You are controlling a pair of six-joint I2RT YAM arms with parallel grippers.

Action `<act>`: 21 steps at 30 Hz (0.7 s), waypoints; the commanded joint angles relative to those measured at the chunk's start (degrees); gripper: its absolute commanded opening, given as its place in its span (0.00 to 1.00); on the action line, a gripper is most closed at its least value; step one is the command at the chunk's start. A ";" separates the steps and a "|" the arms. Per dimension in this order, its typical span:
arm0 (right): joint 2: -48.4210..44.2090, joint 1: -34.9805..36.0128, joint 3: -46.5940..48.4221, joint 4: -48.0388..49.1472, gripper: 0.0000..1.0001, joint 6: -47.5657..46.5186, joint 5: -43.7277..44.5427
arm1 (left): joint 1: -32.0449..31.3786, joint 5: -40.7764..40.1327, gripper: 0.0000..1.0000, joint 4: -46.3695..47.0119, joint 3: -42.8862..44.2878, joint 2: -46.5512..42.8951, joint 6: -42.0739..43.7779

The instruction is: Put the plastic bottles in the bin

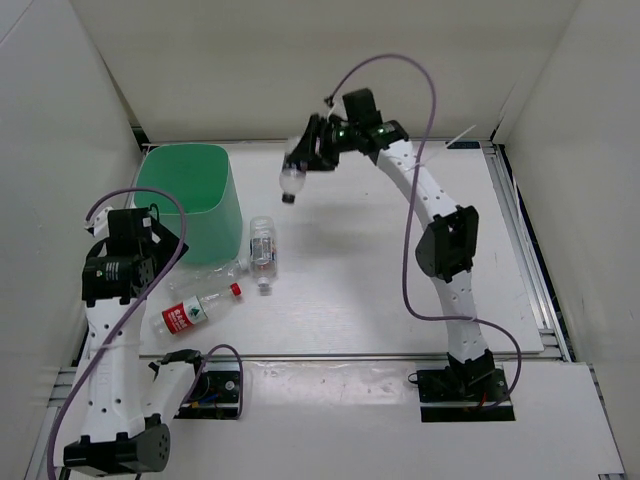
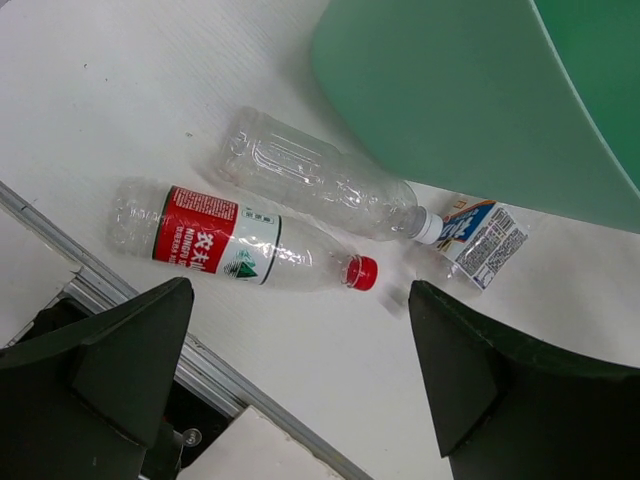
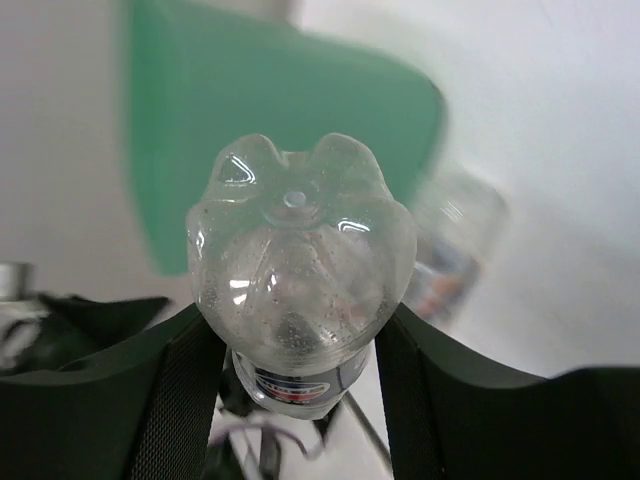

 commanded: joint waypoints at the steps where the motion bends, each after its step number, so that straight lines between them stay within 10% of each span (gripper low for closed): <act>1: -6.92 0.65 6.86 12.33 0.39 7.30 1.80 | -0.12 0.69 1.00 0.58 1.96 0.56 1.31; 7: -4.39 5.91 12.30 27.54 0.44 10.49 11.02 | -0.12 2.45 1.00 -2.58 5.03 4.24 4.64; 21: 1.07 23.41 12.83 39.69 0.63 -15.70 32.39 | -0.65 5.70 1.00 -9.71 22.52 16.73 6.58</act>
